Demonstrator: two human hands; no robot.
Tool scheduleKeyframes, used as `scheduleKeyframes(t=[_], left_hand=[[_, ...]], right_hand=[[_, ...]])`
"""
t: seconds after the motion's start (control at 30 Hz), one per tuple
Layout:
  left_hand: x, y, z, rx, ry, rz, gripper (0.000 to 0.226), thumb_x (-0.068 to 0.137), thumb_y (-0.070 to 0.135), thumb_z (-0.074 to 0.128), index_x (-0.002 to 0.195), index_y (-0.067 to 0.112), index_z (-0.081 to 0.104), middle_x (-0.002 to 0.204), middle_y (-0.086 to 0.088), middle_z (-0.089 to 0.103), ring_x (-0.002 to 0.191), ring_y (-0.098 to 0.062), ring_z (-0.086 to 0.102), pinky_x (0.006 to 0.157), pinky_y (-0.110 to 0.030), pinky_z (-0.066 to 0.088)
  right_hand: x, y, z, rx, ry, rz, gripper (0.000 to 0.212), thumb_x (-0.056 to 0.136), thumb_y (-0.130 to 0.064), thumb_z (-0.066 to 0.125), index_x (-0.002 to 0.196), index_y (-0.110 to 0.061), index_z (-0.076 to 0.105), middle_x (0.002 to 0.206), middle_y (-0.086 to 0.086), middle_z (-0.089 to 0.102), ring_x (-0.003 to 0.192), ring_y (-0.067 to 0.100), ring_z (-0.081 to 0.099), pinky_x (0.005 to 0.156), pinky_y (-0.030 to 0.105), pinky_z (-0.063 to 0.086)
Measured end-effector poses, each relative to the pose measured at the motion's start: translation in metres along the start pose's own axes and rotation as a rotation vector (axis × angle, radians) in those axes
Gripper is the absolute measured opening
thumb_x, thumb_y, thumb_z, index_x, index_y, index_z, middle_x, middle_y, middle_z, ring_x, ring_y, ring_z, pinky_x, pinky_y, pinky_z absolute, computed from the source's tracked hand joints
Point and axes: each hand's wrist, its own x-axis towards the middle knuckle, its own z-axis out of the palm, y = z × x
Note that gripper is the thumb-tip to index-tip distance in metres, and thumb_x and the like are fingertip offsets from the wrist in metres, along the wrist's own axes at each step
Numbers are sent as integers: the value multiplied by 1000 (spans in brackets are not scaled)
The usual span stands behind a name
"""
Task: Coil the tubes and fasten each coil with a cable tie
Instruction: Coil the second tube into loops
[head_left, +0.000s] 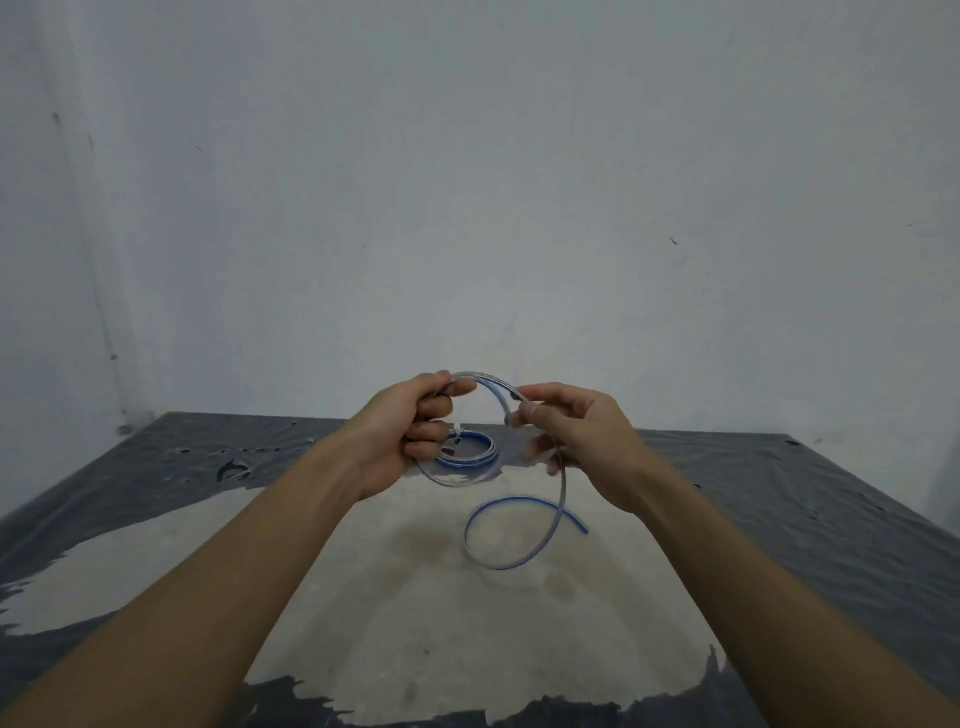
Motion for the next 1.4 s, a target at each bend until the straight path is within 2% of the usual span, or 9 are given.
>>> scheduleKeyframes(t=[0.17, 0.3, 0.47, 0.63, 0.77, 0.87, 1.1, 1.33, 1.4], left_hand=[[2, 7, -5, 52, 127, 108, 29, 103, 32, 41, 98, 16, 65, 54, 11, 26, 41, -4, 19, 36, -16, 13], [7, 10, -2, -13, 225, 147, 30, 104, 31, 38, 94, 17, 63, 55, 11, 33, 42, -5, 20, 35, -16, 16], [9, 17, 4, -146, 284, 191, 29, 105, 30, 36, 90, 18, 59, 54, 11, 42, 41, -6, 22, 35, -17, 19], [10, 27, -1, -249, 386, 244, 29, 105, 29, 34, 90, 18, 56, 62, 9, 44, 41, -6, 23, 37, -17, 20], [17, 24, 17, -123, 412, 267, 23, 105, 27, 34, 97, 16, 53, 69, 5, 46, 47, -8, 24, 42, -20, 22], [19, 10, 41, 216, 337, 298, 23, 104, 27, 34, 103, 14, 52, 76, 2, 50, 52, -10, 35, 46, -22, 30], [17, -32, 37, 971, 34, 394, 21, 103, 32, 35, 93, 19, 48, 87, 2, 70, 80, -19, 67, 73, -38, 54], [18, -37, 21, 1163, 58, 484, 26, 102, 27, 36, 85, 12, 49, 73, -3, 59, 62, -13, 53, 57, -25, 43], [21, -38, 19, 1139, 81, 460, 28, 102, 24, 38, 80, 10, 47, 74, -10, 58, 63, -18, 51, 60, -31, 43]], right_hand=[[1, 14, -15, -252, 72, 39, 6, 92, -14, 68, 96, -10, 69, 73, 4, 65, 51, 8, 47, 48, 20, 35], [5, 22, -28, -361, 93, 82, 8, 92, -15, 65, 90, -13, 58, 77, 2, 59, 60, 9, 48, 55, 22, 37], [9, 27, -35, -443, 219, -14, 25, 90, -34, 72, 89, -10, 64, 76, -3, 60, 66, 10, 51, 61, 24, 42], [7, 27, -48, -489, 271, -136, 19, 89, -29, 73, 83, -12, 67, 77, 5, 68, 68, 13, 59, 64, 27, 47], [5, 21, -26, -604, 90, 26, 22, 91, -30, 71, 81, -11, 73, 72, 3, 74, 56, 11, 60, 49, 22, 48], [2, 15, 5, -635, -124, 209, 24, 93, -35, 68, 86, -12, 74, 72, -2, 73, 50, 7, 59, 43, 19, 45], [-5, 6, 29, -196, -292, 367, 11, 97, -9, 57, 101, -3, 65, 77, 5, 70, 53, 9, 59, 49, 20, 48], [-10, 5, 19, 269, -454, 516, 11, 100, -9, 51, 98, -11, 62, 84, 4, 69, 53, 7, 57, 50, 18, 50], [-12, 7, 18, 315, -488, 483, 11, 97, -8, 52, 98, -13, 62, 91, 7, 69, 60, 12, 58, 56, 23, 52]])
